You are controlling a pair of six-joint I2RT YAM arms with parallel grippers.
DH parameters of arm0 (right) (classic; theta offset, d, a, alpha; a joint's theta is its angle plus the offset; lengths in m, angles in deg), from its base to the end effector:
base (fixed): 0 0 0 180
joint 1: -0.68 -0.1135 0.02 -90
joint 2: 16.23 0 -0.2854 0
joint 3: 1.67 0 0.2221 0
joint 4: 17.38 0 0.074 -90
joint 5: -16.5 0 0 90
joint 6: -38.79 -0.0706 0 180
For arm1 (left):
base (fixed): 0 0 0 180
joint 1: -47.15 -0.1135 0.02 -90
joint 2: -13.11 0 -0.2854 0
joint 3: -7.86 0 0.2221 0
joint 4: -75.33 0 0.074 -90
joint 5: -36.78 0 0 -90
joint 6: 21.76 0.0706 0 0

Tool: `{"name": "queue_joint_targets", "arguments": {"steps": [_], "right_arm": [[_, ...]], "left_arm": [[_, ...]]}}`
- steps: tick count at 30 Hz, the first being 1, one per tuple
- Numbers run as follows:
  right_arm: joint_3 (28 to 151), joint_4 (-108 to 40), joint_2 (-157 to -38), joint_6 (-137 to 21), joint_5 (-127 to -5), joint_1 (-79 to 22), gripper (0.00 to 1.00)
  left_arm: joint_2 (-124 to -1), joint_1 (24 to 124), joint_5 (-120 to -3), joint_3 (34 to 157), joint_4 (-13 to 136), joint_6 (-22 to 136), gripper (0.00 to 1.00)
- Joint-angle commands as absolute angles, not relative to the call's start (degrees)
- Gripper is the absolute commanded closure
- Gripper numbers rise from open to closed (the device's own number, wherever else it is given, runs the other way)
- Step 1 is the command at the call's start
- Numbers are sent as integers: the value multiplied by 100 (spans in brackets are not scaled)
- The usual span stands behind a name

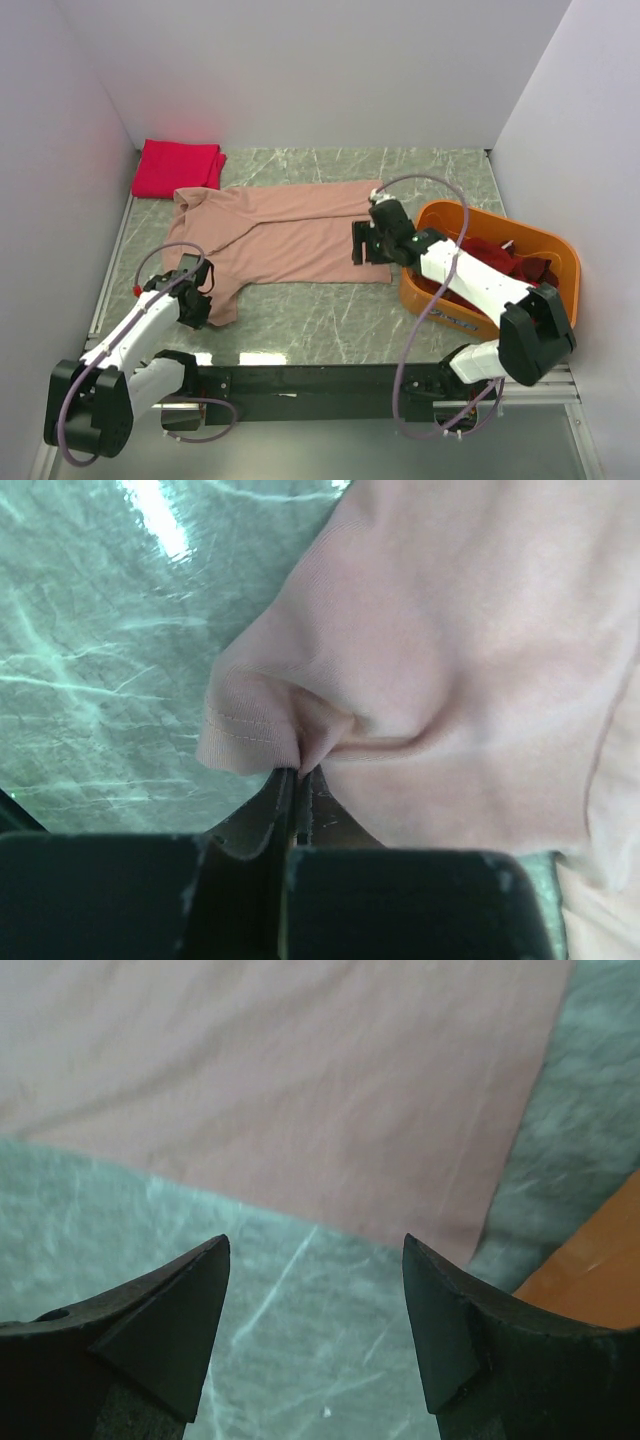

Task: Fold and stack the t-shirts
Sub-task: Fold the tshirt

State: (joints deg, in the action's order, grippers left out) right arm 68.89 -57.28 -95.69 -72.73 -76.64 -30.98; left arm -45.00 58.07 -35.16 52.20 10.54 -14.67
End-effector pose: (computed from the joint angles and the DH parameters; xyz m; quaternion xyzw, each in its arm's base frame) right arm 0.2424 0.1449 0.2510 -0.0731 0.9329 0.1345 0.3260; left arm 0.1150 0.0001 0.1646 -0.5902 0.7859 0.0348 0.1813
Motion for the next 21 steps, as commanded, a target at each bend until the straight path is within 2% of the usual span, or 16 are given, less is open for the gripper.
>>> {"name": "queue_joint_targets", "arguments": {"steps": [1, 8, 13, 21], "right_arm": [[6412, -6021, -9200, -7039, -8027, -3526, 24], [6383, -6144, -9514, -6519, -7974, -3834, 25], [6726, -6425, -10147, -6519, -8624, -3887, 27], [6998, -6461, -10869, -6396, -9020, -3878, 30]], "left_arm": [[-4192, 5814, -3283, 5306, 1097, -1218, 99], [-3972, 5814, -3415, 5350, 1220, -1068, 99], [-3902, 5814, -3354, 5438, 1159, -1060, 99], [-4024, 5814, -3380, 5658, 1211, -937, 99]]}}
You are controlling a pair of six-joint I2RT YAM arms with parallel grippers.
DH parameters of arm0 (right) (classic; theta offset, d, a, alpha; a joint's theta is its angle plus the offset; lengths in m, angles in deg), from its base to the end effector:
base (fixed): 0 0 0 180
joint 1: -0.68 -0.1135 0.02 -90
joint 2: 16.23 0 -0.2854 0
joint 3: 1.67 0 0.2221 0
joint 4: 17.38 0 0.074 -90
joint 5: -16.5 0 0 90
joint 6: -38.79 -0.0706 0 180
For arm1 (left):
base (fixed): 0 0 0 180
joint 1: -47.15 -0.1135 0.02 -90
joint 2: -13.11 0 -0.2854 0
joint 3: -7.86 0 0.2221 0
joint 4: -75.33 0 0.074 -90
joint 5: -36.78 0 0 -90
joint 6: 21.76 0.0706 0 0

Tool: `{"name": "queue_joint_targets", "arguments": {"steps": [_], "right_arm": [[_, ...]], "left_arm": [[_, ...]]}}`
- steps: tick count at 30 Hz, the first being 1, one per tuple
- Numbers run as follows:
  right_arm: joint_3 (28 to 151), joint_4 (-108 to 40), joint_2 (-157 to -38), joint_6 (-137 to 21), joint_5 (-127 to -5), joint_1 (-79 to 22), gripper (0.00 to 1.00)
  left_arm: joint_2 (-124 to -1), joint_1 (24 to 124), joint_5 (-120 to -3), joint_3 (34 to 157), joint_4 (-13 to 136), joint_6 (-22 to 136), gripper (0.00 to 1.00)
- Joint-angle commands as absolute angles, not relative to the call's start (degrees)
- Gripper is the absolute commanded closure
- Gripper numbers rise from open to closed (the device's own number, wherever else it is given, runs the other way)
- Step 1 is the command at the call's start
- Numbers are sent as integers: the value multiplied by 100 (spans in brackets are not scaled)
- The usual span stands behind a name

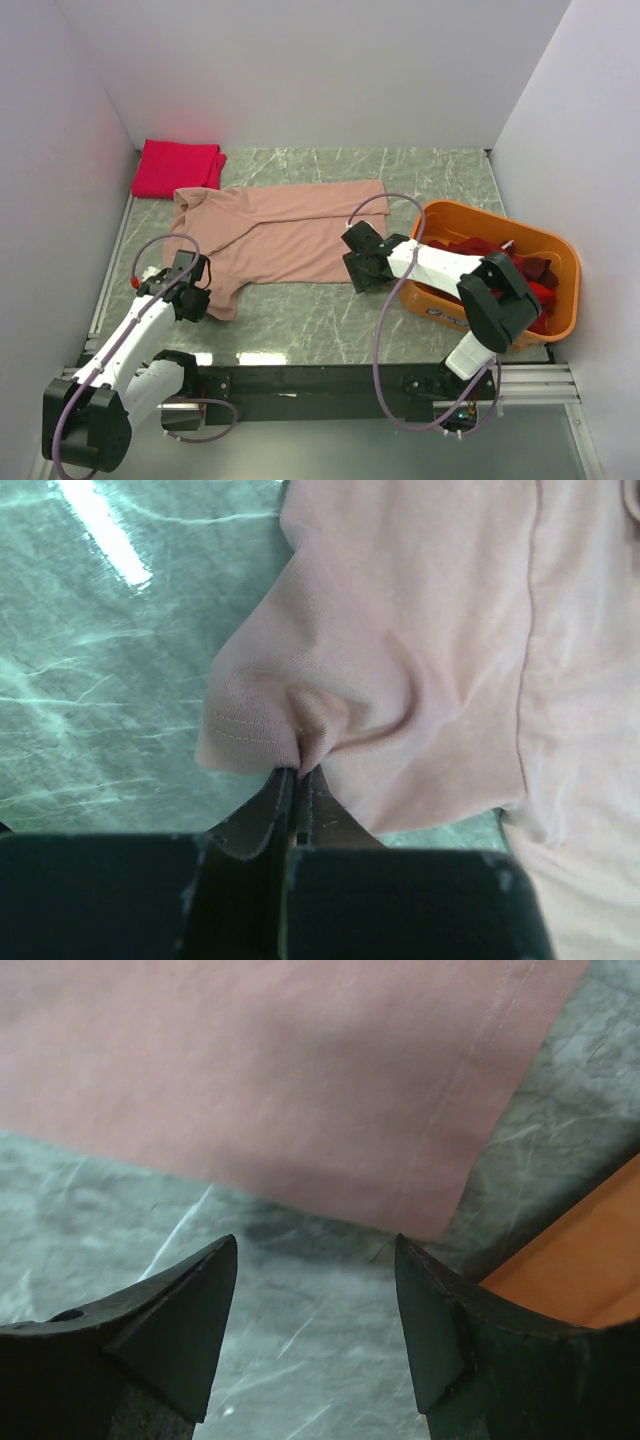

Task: Fold and stack the t-shirts
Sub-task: Fold the tshirt

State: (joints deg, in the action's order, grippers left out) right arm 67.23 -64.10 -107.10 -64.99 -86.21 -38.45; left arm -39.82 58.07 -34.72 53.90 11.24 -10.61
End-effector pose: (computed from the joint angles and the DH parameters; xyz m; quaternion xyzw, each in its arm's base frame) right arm 0.2287 0.1661 0.1827 -0.1943 0.9574 -0.0155 0.2130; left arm 0.1166 0.0003 0.1813 -0.5659 0.7925 -0.0028 0.2274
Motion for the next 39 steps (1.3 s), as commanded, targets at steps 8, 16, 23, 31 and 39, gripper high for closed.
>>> {"name": "queue_joint_targets", "arguments": {"steps": [8, 16, 23, 31, 39], "right_arm": [[7086, -6417, -11361, -6387, -9336, -3896, 32], [7113, -6285, -11449, -6264, -9091, -3896, 40], [7157, -6232, -11607, -6220, -9011, -3887, 62], [7166, -6267, -11581, -6220, -9002, -3904, 92], [7560, -6557, -11335, -6185, -9038, -3904, 100]], "left_arm": [[-4060, 5814, -3406, 5658, 1343, -849, 99], [-4174, 5814, -3283, 5816, 1404, -734, 99], [-4297, 5814, -3274, 5834, 1483, -726, 99], [-4341, 5814, -3318, 5798, 1545, -752, 99], [-4384, 5814, -3397, 6299, 1510, -769, 99]]}}
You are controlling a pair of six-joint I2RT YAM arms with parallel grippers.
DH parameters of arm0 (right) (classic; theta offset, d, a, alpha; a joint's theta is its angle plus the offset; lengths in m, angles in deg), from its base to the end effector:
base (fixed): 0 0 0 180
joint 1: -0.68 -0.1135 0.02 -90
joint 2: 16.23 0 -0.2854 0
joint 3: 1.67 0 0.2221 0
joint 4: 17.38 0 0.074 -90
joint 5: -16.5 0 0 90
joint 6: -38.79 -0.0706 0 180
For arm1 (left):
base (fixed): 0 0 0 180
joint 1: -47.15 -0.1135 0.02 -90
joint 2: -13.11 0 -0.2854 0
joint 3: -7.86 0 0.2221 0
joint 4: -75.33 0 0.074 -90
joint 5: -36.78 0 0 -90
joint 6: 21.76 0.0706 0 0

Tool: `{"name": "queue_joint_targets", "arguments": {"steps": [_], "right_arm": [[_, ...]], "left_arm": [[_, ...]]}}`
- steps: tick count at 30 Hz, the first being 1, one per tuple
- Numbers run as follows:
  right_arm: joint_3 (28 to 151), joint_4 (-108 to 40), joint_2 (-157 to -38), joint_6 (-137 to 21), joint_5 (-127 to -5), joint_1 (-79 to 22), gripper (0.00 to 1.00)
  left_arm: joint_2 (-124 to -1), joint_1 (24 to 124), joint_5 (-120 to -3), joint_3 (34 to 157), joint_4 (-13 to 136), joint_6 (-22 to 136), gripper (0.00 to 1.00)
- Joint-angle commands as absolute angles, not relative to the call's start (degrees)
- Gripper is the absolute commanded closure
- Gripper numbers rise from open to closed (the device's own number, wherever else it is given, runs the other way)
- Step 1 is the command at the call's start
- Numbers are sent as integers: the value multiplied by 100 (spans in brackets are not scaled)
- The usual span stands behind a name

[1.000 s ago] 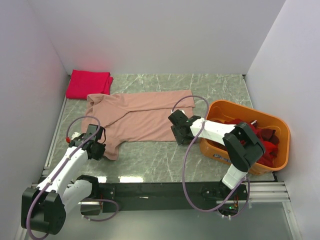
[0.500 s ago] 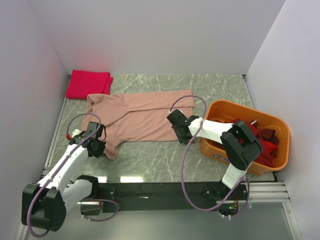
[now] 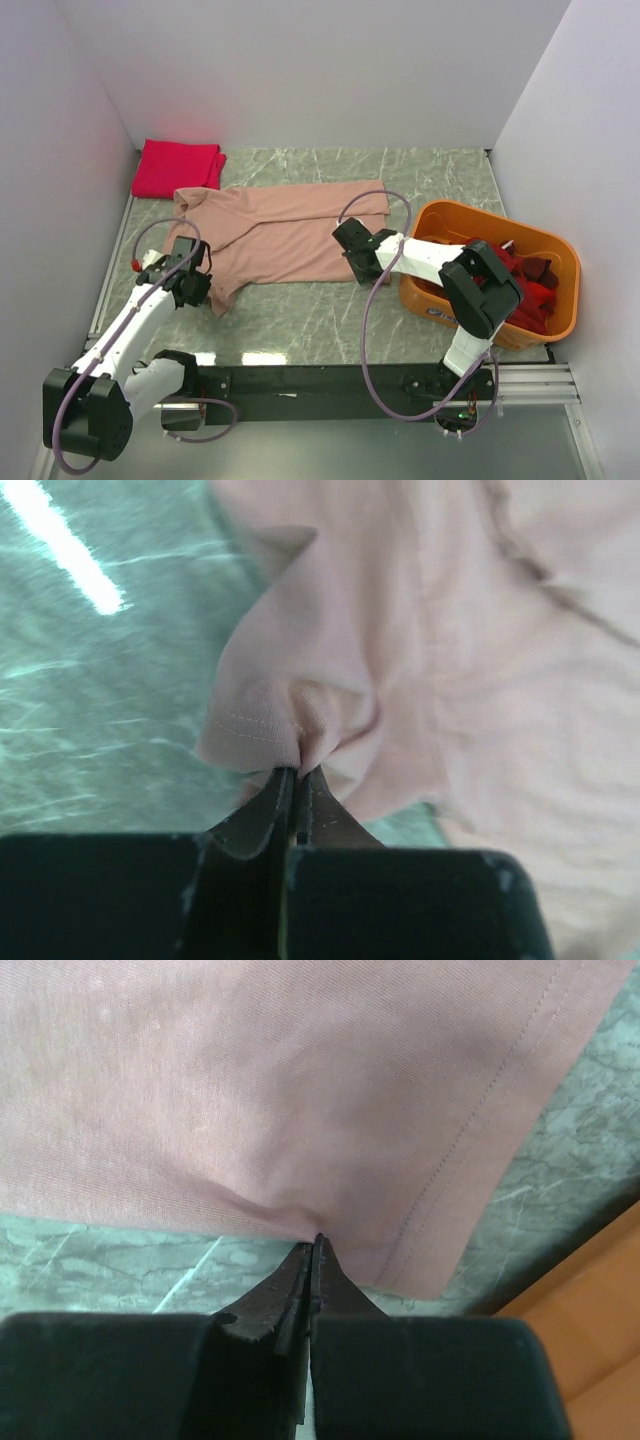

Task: Fold and stack the t-shirts
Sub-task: Fold the tshirt

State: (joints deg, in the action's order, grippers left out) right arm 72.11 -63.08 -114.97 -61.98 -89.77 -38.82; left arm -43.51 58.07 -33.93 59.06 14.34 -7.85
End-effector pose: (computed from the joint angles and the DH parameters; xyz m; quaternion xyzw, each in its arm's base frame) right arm 0.2531 0.1830 0.1681 -0.2191 0.9513 -0.0557 0.2098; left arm 0.1422 -0.0037 0.2020 -0.5486 0.7947 -0.0198 0.2591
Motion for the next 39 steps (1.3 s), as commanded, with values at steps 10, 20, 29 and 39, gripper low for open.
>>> {"name": "queue_joint_targets", "arguments": {"steps": [10, 20, 29, 39], "right_arm": [[8430, -7242, -11379, -6299, -8888, -3887, 100], [9432, -7656, -11660, -6273, -9081, -3632, 100], [10363, -7963, -12187, -6132, -9002, -3237, 100], [11357, -8166, -12916, -5772, -8388, -2762, 100]], "left_arm": [[-4841, 5814, -3319, 7134, 1501, -752, 99], [-5816, 5814, -2651, 8363, 1220, -848, 99], [-6844, 5779, -1755, 9542, 938, -866, 99], [-8004, 5559, -1631, 10421, 1193, -576, 99]]}}
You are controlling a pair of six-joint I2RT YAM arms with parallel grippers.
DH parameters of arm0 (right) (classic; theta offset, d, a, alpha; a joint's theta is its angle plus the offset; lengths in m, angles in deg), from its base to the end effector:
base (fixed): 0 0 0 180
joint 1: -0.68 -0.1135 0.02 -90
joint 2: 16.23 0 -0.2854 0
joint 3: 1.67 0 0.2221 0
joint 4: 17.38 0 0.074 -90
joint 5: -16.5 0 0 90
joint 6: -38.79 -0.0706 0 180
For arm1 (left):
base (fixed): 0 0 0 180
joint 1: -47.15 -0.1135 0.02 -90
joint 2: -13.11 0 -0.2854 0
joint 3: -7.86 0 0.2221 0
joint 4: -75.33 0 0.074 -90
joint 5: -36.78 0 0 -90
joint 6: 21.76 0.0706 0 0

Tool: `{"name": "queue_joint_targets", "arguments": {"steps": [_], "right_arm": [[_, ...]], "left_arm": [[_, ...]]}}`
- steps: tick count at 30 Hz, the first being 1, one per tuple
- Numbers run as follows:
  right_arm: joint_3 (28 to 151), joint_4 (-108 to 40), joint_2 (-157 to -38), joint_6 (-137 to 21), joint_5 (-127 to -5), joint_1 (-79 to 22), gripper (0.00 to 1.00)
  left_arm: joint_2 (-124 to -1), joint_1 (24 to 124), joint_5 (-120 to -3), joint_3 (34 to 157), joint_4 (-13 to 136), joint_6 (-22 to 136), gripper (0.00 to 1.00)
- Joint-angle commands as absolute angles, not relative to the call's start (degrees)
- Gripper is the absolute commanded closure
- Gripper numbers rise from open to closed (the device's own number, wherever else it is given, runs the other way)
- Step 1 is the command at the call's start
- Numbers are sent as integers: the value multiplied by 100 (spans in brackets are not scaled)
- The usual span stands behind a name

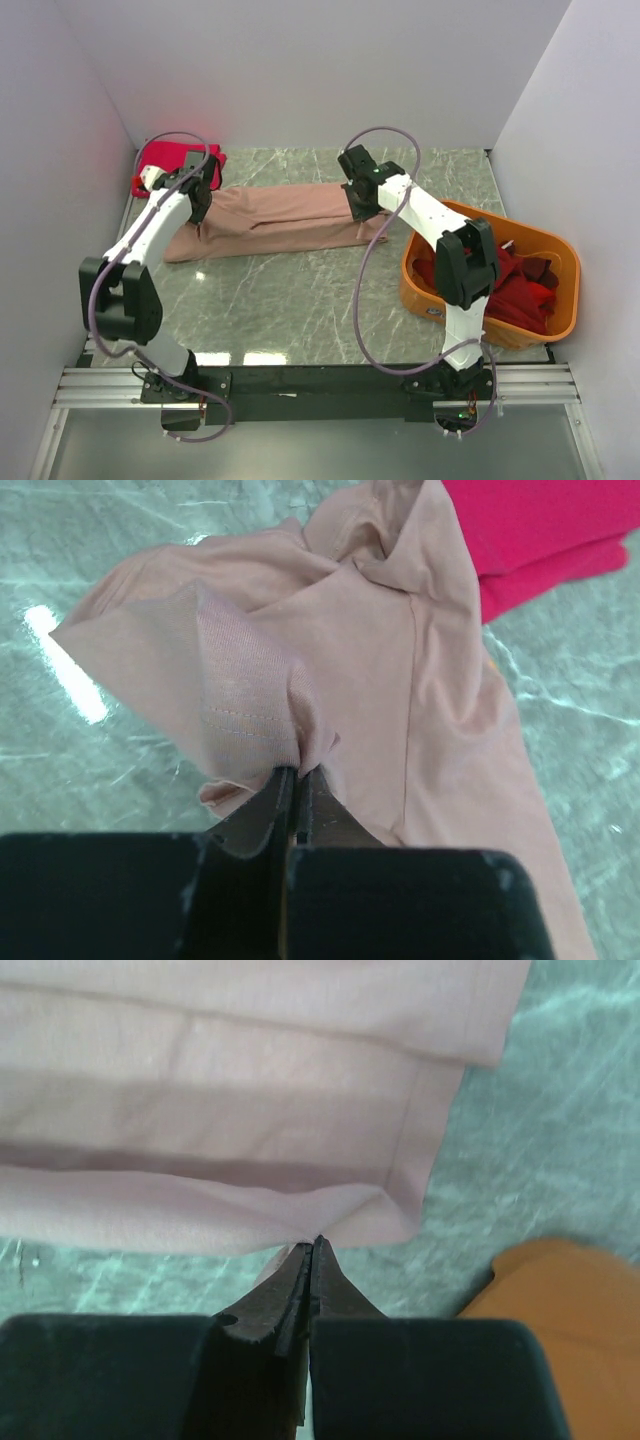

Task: Fold and stack the t-shirts
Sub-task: Fold the tshirt

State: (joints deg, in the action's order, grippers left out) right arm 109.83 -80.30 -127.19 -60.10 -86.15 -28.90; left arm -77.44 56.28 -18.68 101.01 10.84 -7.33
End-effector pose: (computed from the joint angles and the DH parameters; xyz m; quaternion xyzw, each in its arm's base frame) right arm 0.3646 0.1892 0.2555 -0.1475 0.9542 -0.0229 0.2593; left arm 0.3093 -0.0092 0.2924 -0.5678 0.7354 0.0566 0.3654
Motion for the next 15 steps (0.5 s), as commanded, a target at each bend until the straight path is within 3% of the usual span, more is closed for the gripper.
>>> {"name": "queue_joint_targets", "arguments": {"steps": [1, 6, 9, 10, 12, 13, 14, 15], "right_arm": [[11419, -8166, -12995, -5650, -8318, -2718, 100], [12034, -8096, -13593, -5174, -8088, -2586, 98], [12534, -7981, -14050, -4814, -8368, -2481, 98], [12858, -7938, -14181, -4735, -8483, -2402, 97], [13167, -7893, -14577, -4735, -9008, -2340, 85], [13473, -8006, -14691, -4630, -9394, -2323, 72], [13572, -8025, -14840, -4638, -9720, -2322, 52], [13625, -7990, -14868, -4638, -9967, -2322, 48]], "left_arm": [[-8110, 5489, -1683, 10561, 1220, -550, 99], [-8831, 5401, -1649, 10992, 1439, -391, 96], [-9358, 5330, -1570, 11300, 1650, -321, 74], [-9516, 5278, -1552, 11579, 1537, -356, 58], [-9947, 5216, -1648, 11923, 1344, -365, 38], [-10061, 5181, -1701, 12290, 1204, -356, 27], [-10150, 5190, -1693, 12416, 1020, -330, 21], [-10133, 5216, -1710, 12478, 1035, -286, 15]]}}
